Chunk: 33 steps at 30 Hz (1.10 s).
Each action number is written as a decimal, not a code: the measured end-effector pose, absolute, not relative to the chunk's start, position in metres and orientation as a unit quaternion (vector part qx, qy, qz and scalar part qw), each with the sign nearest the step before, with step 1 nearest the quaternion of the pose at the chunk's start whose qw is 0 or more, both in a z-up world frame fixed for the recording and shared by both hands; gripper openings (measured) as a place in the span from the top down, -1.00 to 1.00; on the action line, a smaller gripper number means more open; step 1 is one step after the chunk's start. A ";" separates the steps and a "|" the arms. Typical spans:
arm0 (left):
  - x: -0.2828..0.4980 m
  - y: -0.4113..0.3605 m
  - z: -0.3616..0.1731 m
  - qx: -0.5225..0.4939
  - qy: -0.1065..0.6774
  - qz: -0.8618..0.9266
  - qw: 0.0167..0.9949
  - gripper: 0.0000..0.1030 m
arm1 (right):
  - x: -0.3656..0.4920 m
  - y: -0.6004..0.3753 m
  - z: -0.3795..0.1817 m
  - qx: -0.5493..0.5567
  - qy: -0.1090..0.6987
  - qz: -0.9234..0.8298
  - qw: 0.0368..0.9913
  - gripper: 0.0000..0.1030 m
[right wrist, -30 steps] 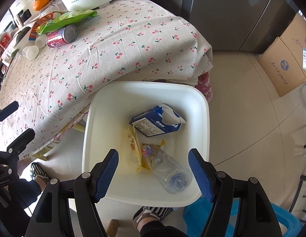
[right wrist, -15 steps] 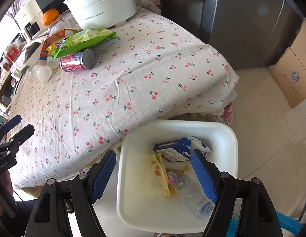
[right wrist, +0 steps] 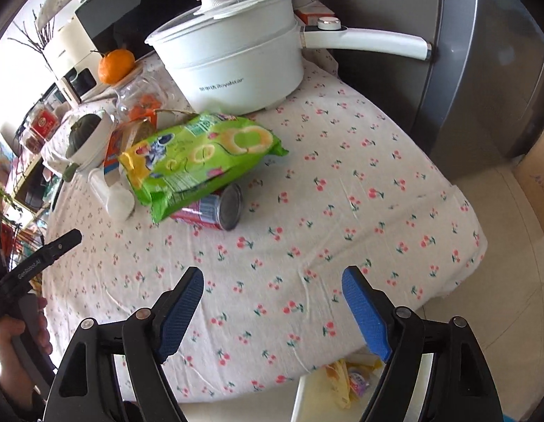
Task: Collect trash
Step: 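Grasp the white milk bottle with the left tool while the right tool grasps the green bag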
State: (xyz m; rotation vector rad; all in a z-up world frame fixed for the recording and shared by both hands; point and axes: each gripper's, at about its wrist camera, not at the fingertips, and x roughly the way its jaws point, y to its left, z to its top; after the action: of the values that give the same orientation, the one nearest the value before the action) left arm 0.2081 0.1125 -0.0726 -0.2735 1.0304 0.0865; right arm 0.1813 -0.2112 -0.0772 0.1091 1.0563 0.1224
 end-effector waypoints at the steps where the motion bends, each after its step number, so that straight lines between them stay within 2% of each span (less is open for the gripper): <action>1: 0.218 0.115 -0.075 -0.135 0.492 0.047 0.859 -0.78 | 0.185 -0.209 -0.081 0.046 0.507 0.058 0.859 -0.63; 6: 0.263 0.126 -0.085 -0.155 0.501 0.071 0.849 -0.44 | 0.204 -0.208 -0.095 0.035 0.522 0.063 0.850 -0.63; 17: 0.309 0.139 -0.113 -0.168 0.526 0.119 0.825 -0.23 | 0.235 -0.232 -0.097 0.104 0.509 0.057 0.853 -0.63; 20: 0.309 0.135 -0.114 -0.140 0.528 0.108 0.831 -0.22 | 0.239 -0.232 -0.096 0.115 0.506 0.056 0.853 -0.63; 33: 0.248 0.113 -0.114 -0.054 0.548 0.023 0.834 -0.10 | 0.253 -0.216 -0.108 0.221 0.492 0.100 0.836 -0.63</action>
State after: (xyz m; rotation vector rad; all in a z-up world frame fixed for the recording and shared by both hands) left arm 0.2479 0.1131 -0.1136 -0.1149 1.1616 0.0496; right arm 0.2526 -0.2163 -0.1077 0.4689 1.0423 0.2118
